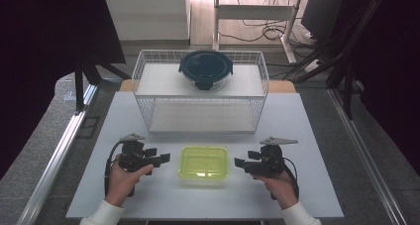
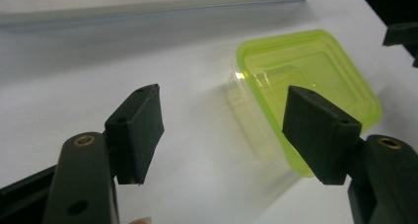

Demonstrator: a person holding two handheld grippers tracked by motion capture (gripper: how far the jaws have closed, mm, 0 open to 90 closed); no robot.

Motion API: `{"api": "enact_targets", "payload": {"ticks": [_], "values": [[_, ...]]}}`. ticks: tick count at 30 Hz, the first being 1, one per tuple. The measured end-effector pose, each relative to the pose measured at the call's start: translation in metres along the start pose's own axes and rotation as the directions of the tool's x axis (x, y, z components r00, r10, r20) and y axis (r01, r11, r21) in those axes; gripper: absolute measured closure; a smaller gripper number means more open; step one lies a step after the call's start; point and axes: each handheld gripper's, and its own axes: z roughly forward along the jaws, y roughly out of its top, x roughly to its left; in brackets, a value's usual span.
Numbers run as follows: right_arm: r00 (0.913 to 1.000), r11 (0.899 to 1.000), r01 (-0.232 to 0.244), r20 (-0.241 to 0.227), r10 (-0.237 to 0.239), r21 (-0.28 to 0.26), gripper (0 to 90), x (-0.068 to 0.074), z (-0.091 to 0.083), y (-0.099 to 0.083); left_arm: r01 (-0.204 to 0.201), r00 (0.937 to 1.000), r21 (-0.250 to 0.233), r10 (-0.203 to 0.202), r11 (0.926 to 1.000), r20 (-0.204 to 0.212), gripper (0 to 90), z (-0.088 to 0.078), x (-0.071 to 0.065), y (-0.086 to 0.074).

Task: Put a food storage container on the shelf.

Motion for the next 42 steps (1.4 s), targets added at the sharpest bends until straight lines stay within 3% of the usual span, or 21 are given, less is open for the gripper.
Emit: {"api": "enact_targets", "payload": {"ticks": [2,6,10,13,15,23,28,33,36,39,42], "values": [[0.9999,1.0,-0.008,-0.012,0.008,0.012,31.5,0.002,0.002,0.0,0.01,0.9999,-0.004,-0.01,0.9999,0.003,32.3,0.002,0.0,-0.001],[0.9997,0.999,-0.012,-0.022,0.013,0.03,32.2,0.005,0.009,0.0,0.047,0.9977,-0.01,-0.047,0.9988,0.05,35.9,0.006,0.0,0.0],[0.9988,0.999,-0.031,-0.035,0.033,0.045,33.0,0.005,0.016,0.0,0.056,0.996,0.009,-0.056,0.9984,0.069,37.0,0.015,-0.001,0.003],[0.9955,0.996,-0.075,-0.055,0.077,0.049,34.3,0.001,0.023,0.003,0.069,0.9928,0.031,-0.071,0.9972,0.097,38.3,0.022,-0.001,0.005],[0.9938,0.994,-0.09,-0.061,0.093,0.057,34.8,0.0,0.027,0.005,0.087,0.9853,0.044,-0.093,0.9952,0.143,38.6,0.026,0.001,0.009],[0.9868,0.985,-0.137,-0.072,0.145,0.107,37.9,-0.001,0.047,0.006,0.118,0.9776,0.068,-0.128,0.9907,0.167,44.0,0.039,0.006,0.011],[0.9731,0.974,-0.192,-0.106,0.205,0.117,41.1,-0.003,0.052,0.003,0.135,0.966,0.076,-0.148,0.988,0.212,46.5,0.044,0.005,0.009],[0.963,0.967,-0.226,-0.123,0.24,0.115,43.8,-0.007,0.05,-0.001,0.124,0.9662,0.098,-0.143,0.9874,0.214,48.9,0.048,0.002,0.006],[0.9536,0.963,-0.245,-0.15,0.261,0.116,46.8,-0.009,0.049,-0.003,0.152,0.9549,0.103,-0.173,0.983,0.241,50.4,0.051,0.004,0.004],[0.9514,0.962,-0.245,-0.161,0.262,0.122,49.3,-0.008,0.051,-0.004,0.165,0.9525,0.113,-0.188,0.9798,0.239,52.0,0.054,0.008,0.002],[0.9446,0.958,-0.255,-0.177,0.276,0.134,53.1,-0.008,0.054,-0.005,0.186,0.9385,0.124,-0.214,0.9747,0.271,56.0,0.056,0.01,0.0]]}}
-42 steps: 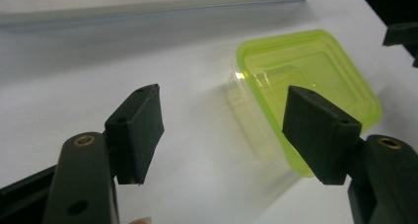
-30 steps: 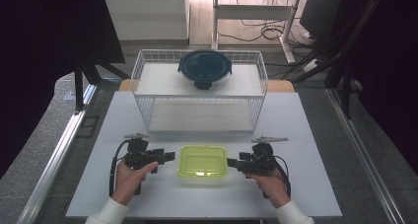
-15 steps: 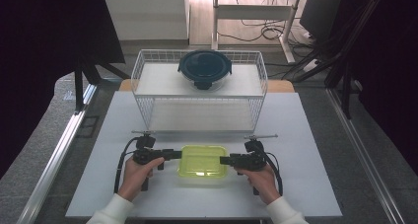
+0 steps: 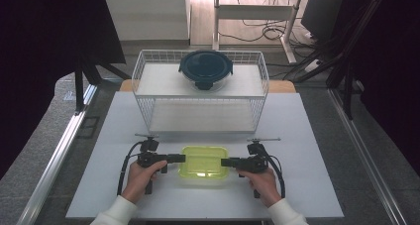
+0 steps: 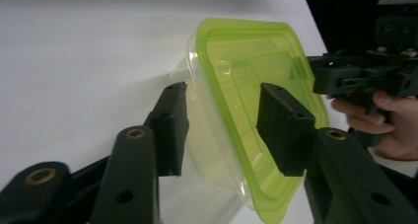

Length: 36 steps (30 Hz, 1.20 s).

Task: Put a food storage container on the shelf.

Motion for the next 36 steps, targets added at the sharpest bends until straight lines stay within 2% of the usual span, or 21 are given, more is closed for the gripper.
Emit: {"api": "enact_targets", "payload": {"ticks": [5,8,11,14,19,22,26,31,36], "values": [[0.9987,0.999,-0.033,-0.039,0.034,0.01,63.4,-0.003,0.002,0.0,0.004,0.9995,0.032,-0.005,0.9995,0.032,61.7,0.005,0.002,-0.001],[0.9973,0.999,-0.054,-0.049,0.054,0.008,68.2,-0.006,0.001,-0.001,0.012,0.9994,0.03,-0.013,0.9995,0.031,65.3,0.006,0.002,-0.001],[0.9979,0.999,-0.053,-0.038,0.053,0.006,70.3,-0.007,0.001,-0.001,0.04,0.999,0.016,-0.04,0.9991,0.022,70.2,0.007,0.002,-0.004],[0.9976,0.998,-0.062,-0.031,0.062,0.003,72.0,-0.007,0.0,-0.001,0.066,0.9967,0.011,-0.067,0.9977,0.046,72.2,0.008,0.004,-0.005],[0.9968,0.997,-0.07,-0.038,0.07,-0.015,74.6,-0.005,-0.004,0.0,0.057,0.9979,-0.001,-0.057,0.9984,0.031,74.0,0.006,-0.001,-0.007],[0.9987,0.999,-0.041,-0.032,0.04,-0.03,75.9,0.0,-0.008,0.0,0.046,0.9986,-0.009,-0.046,0.9989,0.027,75.4,0.004,-0.004,-0.007],[0.9998,0.999,0.01,-0.016,-0.01,-0.043,76.9,0.008,-0.015,0.002,0.045,0.9974,-0.012,-0.044,0.9989,0.058,76.0,0.001,-0.006,-0.006],[0.9994,0.998,0.017,-0.028,-0.019,-0.058,77.2,0.009,-0.021,0.003,0.024,0.9974,-0.034,-0.021,0.9992,0.069,75.8,-0.004,-0.013,-0.004],[0.9988,0.997,0.033,-0.034,-0.036,-0.071,77.5,0.013,-0.024,0.005,-0.01,0.9982,-0.054,0.013,0.9985,0.058,75.6,-0.012,-0.022,-0.002]]}}
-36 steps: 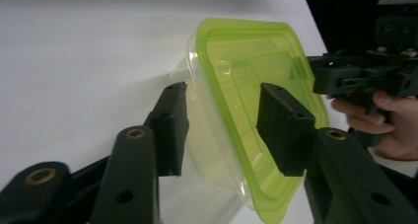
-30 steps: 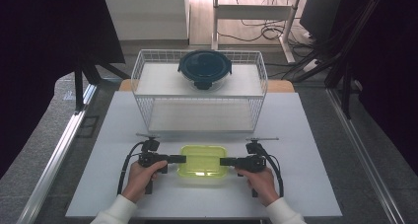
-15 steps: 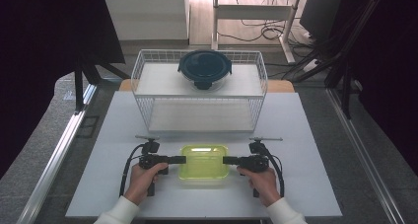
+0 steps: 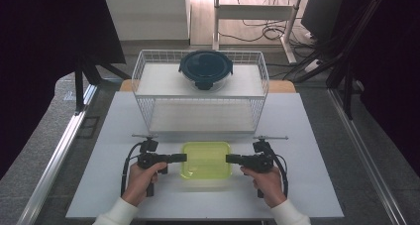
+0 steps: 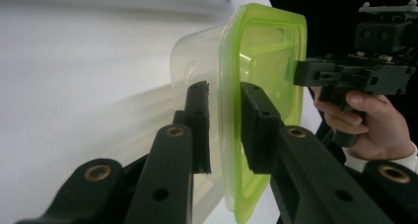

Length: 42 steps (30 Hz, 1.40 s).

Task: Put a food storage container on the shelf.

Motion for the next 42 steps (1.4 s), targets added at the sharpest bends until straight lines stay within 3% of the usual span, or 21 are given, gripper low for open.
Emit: {"api": "enact_targets", "payload": {"ticks": [9,25,42], "values": [[0.9978,0.997,0.066,0.005,-0.066,-0.044,77.7,0.014,-0.011,0.005,-0.053,0.9986,-0.026,0.053,0.9982,-0.008,75.5,-0.011,-0.018,0.004],[0.9931,0.988,0.116,-0.005,-0.117,-0.099,77.7,0.03,-0.022,0.019,-0.095,0.9955,-0.055,0.094,0.994,-0.01,75.3,-0.027,-0.039,0.022],[0.9854,0.973,0.165,-0.014,-0.169,-0.16,77.8,0.05,-0.039,0.043,-0.167,0.9859,-0.095,0.166,0.9813,-0.017,75.3,-0.045,-0.068,0.047]]}}
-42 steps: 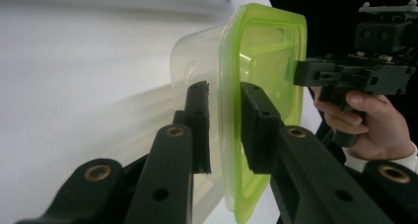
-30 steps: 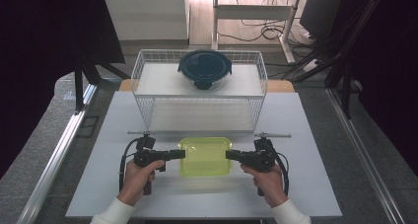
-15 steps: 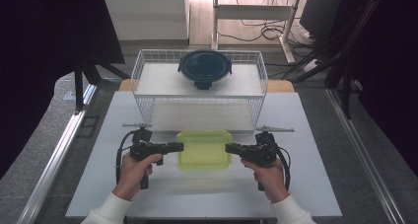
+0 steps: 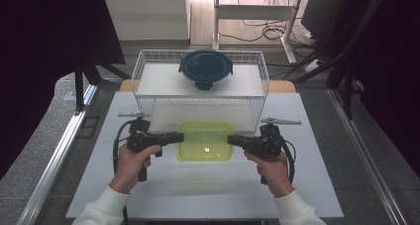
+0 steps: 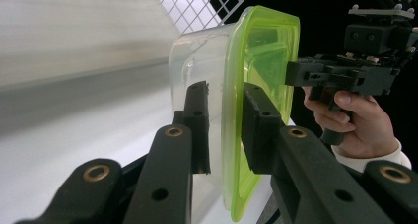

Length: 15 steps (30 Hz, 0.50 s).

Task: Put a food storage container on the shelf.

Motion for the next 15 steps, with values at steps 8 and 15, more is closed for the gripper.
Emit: {"api": "enact_targets", "payload": {"ticks": [8,15], "values": [[0.9991,0.999,0.041,0.005,-0.041,-0.029,77.8,0.011,-0.005,0.015,-0.028,0.9996,-0.021,0.028,0.9994,-0.005,75.4,-0.009,-0.011,0.015],[0.9983,0.997,0.059,-0.001,-0.059,-0.044,77.8,0.018,-0.008,0.028,-0.058,0.9983,-0.034,0.057,0.9977,-0.012,75.3,-0.017,-0.019,0.026]]}}
